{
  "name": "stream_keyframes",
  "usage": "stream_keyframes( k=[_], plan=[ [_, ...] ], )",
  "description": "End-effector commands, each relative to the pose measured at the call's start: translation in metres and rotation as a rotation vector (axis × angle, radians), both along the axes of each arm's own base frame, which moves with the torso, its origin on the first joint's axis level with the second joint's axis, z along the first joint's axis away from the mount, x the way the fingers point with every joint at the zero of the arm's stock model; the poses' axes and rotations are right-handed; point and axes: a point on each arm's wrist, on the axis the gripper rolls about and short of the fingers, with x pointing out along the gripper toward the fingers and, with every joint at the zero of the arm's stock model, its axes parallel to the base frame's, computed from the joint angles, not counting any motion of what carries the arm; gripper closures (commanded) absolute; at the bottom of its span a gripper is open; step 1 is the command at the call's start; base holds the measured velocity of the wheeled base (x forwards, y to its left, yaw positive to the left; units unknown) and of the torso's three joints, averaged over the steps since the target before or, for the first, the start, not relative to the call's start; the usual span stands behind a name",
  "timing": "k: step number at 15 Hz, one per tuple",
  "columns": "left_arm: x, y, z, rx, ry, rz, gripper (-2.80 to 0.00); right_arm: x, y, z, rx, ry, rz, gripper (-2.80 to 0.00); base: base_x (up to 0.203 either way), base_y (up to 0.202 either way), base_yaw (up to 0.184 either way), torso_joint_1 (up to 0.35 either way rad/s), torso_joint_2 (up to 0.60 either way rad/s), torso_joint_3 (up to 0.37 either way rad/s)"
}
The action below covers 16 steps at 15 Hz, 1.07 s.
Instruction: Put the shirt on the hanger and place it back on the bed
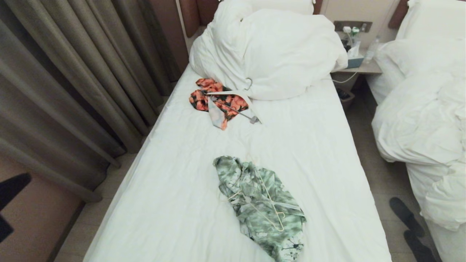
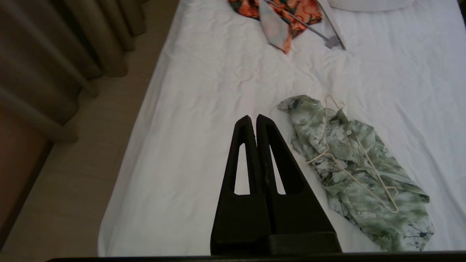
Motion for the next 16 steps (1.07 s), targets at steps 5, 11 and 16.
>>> stream_keyframes(
  k=[5,11,16],
  plan=[
    [-0.073,0.004,-0.060,-0.021,-0.057,0.035,0.00,-0.061,-0.010,-0.025,0.115,-0.088,-0.166,0.00,0.000,0.000,0.000,0.000,0.00,0.000],
    [-0.079,-0.001,-0.108,-0.022,-0.036,-0.150,0.00,-0.084,-0.004,-0.082,0.164,-0.140,0.063,0.00,0.000,0.000,0.000,0.000,0.00,0.000],
    [-0.079,-0.001,-0.142,0.117,-0.023,-0.146,0.00,-0.078,-0.001,-0.107,0.085,-0.276,0.202,0.00,0.000,0.000,0.000,0.000,0.00,0.000]
  ],
)
